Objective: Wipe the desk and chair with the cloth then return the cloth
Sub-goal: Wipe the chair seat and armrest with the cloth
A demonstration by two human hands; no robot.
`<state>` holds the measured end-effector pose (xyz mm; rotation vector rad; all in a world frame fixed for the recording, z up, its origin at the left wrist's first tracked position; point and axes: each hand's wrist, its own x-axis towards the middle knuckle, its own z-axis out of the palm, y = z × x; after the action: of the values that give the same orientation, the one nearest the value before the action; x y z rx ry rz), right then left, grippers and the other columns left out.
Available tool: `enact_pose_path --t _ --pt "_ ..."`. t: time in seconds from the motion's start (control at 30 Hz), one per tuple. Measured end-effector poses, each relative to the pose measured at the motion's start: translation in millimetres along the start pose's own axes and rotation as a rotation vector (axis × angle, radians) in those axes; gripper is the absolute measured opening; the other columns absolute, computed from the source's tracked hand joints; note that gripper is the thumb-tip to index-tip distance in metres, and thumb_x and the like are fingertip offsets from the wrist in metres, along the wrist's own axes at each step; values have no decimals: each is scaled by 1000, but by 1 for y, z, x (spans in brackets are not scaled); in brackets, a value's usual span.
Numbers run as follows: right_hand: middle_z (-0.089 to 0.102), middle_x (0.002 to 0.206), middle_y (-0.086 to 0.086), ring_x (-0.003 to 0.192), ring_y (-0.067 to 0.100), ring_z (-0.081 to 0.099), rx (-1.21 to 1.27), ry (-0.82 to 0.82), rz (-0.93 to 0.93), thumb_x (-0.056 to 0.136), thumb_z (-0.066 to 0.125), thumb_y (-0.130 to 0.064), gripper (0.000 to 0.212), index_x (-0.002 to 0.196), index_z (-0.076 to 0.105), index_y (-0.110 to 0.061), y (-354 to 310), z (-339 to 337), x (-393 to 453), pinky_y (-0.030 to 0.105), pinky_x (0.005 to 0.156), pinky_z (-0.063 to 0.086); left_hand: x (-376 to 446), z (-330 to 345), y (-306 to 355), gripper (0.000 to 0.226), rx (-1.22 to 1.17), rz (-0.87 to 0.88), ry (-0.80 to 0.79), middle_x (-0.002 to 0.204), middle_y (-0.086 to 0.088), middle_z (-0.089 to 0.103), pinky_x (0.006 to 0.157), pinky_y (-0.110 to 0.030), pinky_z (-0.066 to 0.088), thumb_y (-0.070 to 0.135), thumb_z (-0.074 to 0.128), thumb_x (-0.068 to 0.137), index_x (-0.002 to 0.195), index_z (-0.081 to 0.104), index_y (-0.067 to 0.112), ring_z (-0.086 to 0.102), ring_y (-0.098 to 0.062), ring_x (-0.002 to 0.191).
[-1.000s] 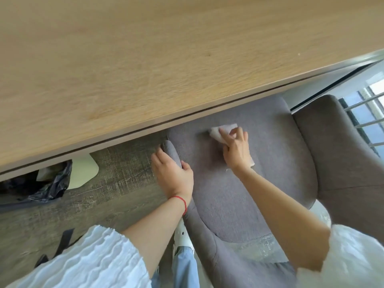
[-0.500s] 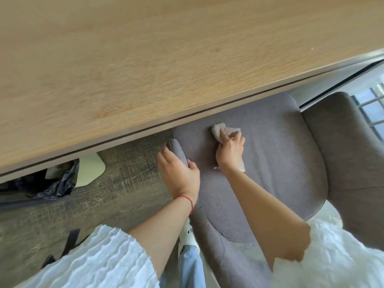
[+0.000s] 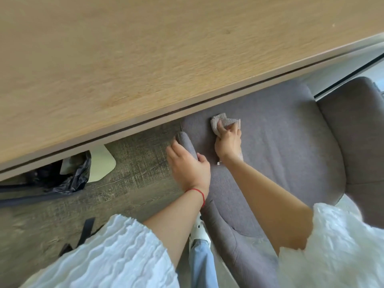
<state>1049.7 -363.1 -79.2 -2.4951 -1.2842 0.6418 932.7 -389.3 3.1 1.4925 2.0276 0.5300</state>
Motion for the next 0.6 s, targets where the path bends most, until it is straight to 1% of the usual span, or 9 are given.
enact_pose_path --t 0.1,0.17,0.2,0.27,0.33,0.37,0.43,0.5,0.6 --pt "45 125 17 113 35 40 -67 -133 -235 90 43 -6 53 140 43 -24 3 7 -33 42 90 40 0 -3 1 64 2 -3 -16 128 -18 46 94 -47 44 11 66 72 129 39 1 44 -35 118" --pt "44 126 17 115 34 40 -113 -271 -398 93 45 -11 49 140 42 -25 13 -8 -37 42 90 43 0 -4 3 64 -15 -14 -25 130 -19 45 95 -46 43 10 66 73 130 38 1 44 -36 120" --pt "43 126 17 116 35 41 -129 -284 -429 93 45 -10 49 140 43 -24 17 -18 -29 44 90 45 -1 -5 3 64 -23 -12 -27 131 -19 45 94 -46 44 9 66 73 130 38 0 44 -36 119" --pt "42 124 18 115 36 41 -125 -162 -378 92 45 -7 50 140 43 -22 20 -33 -8 47 87 47 0 -3 3 63 -36 4 -18 129 -20 45 93 -46 44 8 66 73 129 38 -1 46 -37 118" --pt "41 126 19 114 37 39 -70 11 -191 91 42 -3 52 140 43 -23 20 -35 7 48 89 46 1 -1 2 63 -33 19 -3 128 -20 46 93 -46 44 8 67 72 128 39 -1 47 -38 117" --pt "41 129 18 114 37 39 -61 32 -121 91 41 -2 54 140 43 -25 20 -30 8 47 92 44 1 0 1 63 -30 22 4 128 -20 46 93 -46 45 8 67 71 128 39 -1 47 -38 117" --pt "40 132 17 113 38 38 -37 -36 -51 89 40 -1 57 140 42 -27 20 -12 -9 47 96 40 1 1 -1 63 -25 21 9 127 -19 46 93 -46 45 9 67 71 127 39 0 47 -37 116" --pt "41 131 17 110 38 40 51 -95 -46 88 41 -1 57 138 45 -27 19 0 -40 45 96 40 1 1 -1 63 -29 28 1 127 -19 45 93 -46 45 9 66 71 127 39 0 47 -37 116" --pt "44 126 19 109 37 42 41 -222 -205 90 42 -2 52 136 49 -23 26 -9 -59 46 94 41 0 -1 1 63 -24 7 1 129 -20 45 96 -44 41 8 66 73 129 38 -1 46 -38 118"
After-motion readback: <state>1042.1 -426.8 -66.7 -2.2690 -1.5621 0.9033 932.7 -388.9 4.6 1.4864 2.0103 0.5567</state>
